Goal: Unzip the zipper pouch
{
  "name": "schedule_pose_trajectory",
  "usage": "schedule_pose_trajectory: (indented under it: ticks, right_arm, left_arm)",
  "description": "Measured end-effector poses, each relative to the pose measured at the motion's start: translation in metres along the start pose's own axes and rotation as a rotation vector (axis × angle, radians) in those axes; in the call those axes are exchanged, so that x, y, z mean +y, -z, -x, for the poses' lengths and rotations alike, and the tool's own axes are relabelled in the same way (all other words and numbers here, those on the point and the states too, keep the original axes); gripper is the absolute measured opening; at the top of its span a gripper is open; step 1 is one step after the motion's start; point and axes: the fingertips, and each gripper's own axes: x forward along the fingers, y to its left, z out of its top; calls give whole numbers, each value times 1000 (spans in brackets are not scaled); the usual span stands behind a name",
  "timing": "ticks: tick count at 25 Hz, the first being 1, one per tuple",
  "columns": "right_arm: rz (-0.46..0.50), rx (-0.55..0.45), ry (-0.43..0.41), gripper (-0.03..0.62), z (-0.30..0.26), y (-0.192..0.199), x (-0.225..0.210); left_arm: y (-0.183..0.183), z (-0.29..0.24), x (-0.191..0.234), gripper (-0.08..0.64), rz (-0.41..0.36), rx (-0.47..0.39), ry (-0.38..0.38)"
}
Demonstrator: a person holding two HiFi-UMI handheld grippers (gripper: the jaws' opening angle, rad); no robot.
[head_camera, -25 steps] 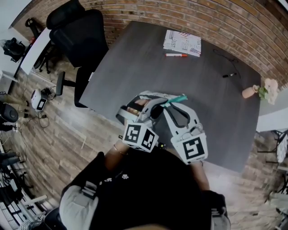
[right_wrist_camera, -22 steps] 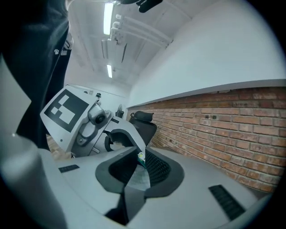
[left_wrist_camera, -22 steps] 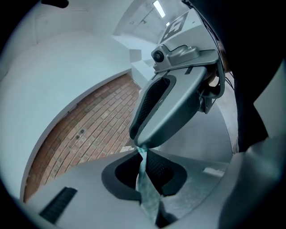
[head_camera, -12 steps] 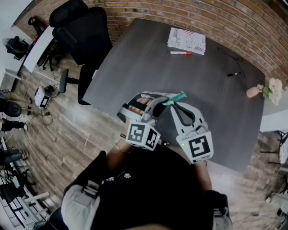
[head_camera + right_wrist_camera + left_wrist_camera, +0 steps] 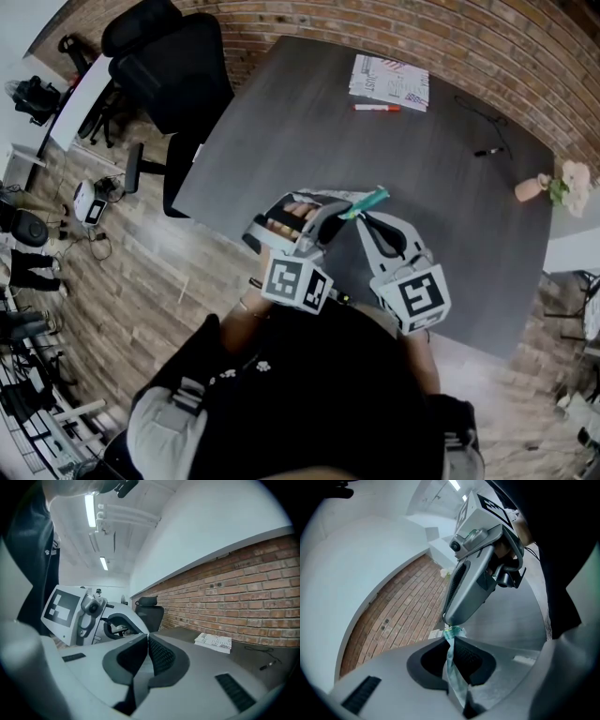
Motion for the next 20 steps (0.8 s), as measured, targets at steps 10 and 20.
schedule_pose_trajectory:
  ticks: [10, 20]
  right_arm:
    - [7, -2, 19, 0, 0, 4, -9]
    - [26, 11, 29, 0, -1, 11, -16]
  left_arm:
    - [0, 1, 0, 17, -5, 1, -10]
    - [1, 2, -2, 17, 9, -14, -8]
